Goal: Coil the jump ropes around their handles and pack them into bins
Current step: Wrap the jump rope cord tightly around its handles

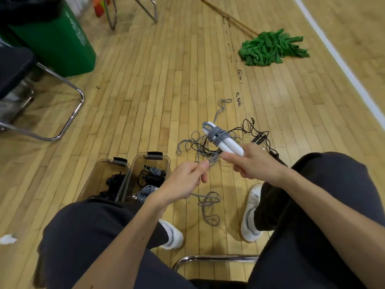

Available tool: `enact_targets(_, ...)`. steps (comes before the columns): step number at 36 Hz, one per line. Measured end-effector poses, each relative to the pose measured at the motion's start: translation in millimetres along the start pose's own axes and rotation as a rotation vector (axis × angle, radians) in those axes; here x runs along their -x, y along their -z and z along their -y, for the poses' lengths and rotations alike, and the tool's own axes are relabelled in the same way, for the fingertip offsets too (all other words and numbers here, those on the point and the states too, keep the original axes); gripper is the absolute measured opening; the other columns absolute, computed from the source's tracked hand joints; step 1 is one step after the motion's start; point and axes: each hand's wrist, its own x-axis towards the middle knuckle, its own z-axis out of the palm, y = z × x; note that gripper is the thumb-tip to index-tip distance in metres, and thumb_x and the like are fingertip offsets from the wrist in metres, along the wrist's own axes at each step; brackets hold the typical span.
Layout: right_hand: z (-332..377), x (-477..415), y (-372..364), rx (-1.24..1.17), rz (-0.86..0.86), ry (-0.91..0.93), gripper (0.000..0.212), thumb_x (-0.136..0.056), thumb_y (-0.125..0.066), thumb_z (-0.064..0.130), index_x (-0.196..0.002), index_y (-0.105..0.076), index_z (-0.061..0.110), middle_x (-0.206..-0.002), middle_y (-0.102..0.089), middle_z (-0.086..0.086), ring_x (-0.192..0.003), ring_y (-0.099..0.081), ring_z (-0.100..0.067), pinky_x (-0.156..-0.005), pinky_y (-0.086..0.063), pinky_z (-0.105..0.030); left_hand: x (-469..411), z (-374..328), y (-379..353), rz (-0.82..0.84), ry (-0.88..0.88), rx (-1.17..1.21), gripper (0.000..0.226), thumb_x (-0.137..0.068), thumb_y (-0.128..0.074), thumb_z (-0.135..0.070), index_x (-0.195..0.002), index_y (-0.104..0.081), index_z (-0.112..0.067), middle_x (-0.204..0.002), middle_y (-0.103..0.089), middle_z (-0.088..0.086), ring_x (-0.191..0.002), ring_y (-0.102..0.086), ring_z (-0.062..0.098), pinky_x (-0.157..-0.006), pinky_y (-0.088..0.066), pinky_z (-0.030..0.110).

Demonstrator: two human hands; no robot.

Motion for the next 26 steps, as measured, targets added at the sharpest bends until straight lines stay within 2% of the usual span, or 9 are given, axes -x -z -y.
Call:
enact_targets(2,-8.3,0.0,3.1,0.076,-0.026,-0.019,0.043,-0.096,-0.066,0.039,-0.079,-0.057,0.0,-0.057,-0.052,-0.005,-0.047,-0.044,-0.017,-0.05,-0.037,-0.029,-0.4,-0.4,4.1,-0.025,-0.004,-0.093,0.055,-0.102,-0.038,-0.057,-0.075,-0.063,-0.017,-0.053,-0.041,-0.011,-0.05,-0.038,0.012,-0.058,-0.035,0.03)
enact_targets(6,-18.3,-2.4,3.4,0.148,-0.092,-0.056,0.039,-0.094,-0.067,0.041,-0.074,-0.057,0.009,-0.054,-0.054,-0.002,-0.045,-0.046,-0.015,-0.053,-0.04,-0.032,2.7,-8.1,1.9,0.011,-0.057,-0.316,0.05,-0.099,-0.048,-0.056,-0.076,-0.065,-0.015,-0.055,-0.042,-0.011,-0.048,-0.039,0.007,-0.055,-0.033,0.029)
enact_targets(9,-22.5,-5.8,0.0,0.242,-0.125,-0.082,0.042,-0.094,-0.067,0.041,-0.076,-0.06,0.004,-0.06,-0.058,-0.006,-0.05,-0.05,-0.016,-0.055,-0.042,-0.031,3.3,-12.7,-0.8,0.012,-0.051,-0.437,0.047,-0.099,-0.051,-0.05,-0.076,-0.06,-0.011,-0.061,-0.045,-0.006,-0.056,-0.043,0.013,-0.057,-0.034,0.032)
enact_targets(12,-25.5,-10.2,-4.9,0.29,-0.15,-0.119,0.048,-0.095,-0.066,0.043,-0.088,-0.064,-0.004,-0.067,-0.06,-0.011,-0.056,-0.052,-0.02,-0.056,-0.041,-0.031,4.4,-16.4,2.1,-0.04,-0.065,-0.574,0.043,-0.101,-0.05,-0.049,-0.076,-0.057,-0.014,-0.063,-0.051,-0.003,-0.062,-0.05,0.017,-0.058,-0.035,0.034)
enact_targets(16,-28.1,-17.6,-12.5,0.371,-0.159,-0.182,0.043,-0.096,-0.063,0.047,-0.08,-0.058,0.008,-0.064,-0.056,-0.004,-0.055,-0.05,-0.019,-0.054,-0.038,-0.031,6.5,-22.2,3.3,-0.068,-0.12,-0.77,0.035,-0.103,-0.045,-0.048,-0.087,-0.062,-0.021,-0.069,-0.054,-0.004,-0.074,-0.055,0.021,-0.063,-0.037,0.035)
enact_targets(18,-31.2,-22.9,-17.6,0.344,-0.116,-0.257,0.042,-0.095,-0.064,0.049,-0.083,-0.056,0.009,-0.064,-0.055,-0.004,-0.054,-0.049,-0.019,-0.055,-0.04,-0.032,7.6,-21.9,5.5,-0.087,-0.142,-0.824,0.034,-0.103,-0.043,-0.048,-0.094,-0.064,-0.022,-0.072,-0.052,-0.004,-0.078,-0.054,0.023,-0.065,-0.036,0.035)
enact_targets(21,-33.3,-25.1,-23.4,0.28,-0.029,-0.357,0.042,-0.095,-0.065,0.046,-0.087,-0.057,0.006,-0.062,-0.056,-0.006,-0.048,-0.049,-0.019,-0.049,-0.041,-0.031,8.5,-21.0,11.5,-0.107,-0.184,-0.873,0.035,-0.103,-0.044,-0.048,-0.094,-0.065,-0.021,-0.071,-0.048,-0.005,-0.077,-0.049,0.022,-0.065,-0.033,0.034)
enact_targets(26,-28.4,-14.8,-27.8,0.321,0.255,-0.478,0.037,-0.097,-0.063,0.044,-0.086,-0.063,0.009,-0.057,-0.057,0.0,-0.042,-0.046,-0.013,-0.045,-0.038,-0.025,11.3,-20.8,19.2,-0.054,-0.266,-0.881,0.027,-0.098,-0.055,-0.048,-0.098,-0.069,-0.025,-0.079,-0.057,-0.005,-0.079,-0.05,0.019,-0.065,-0.031,0.033)
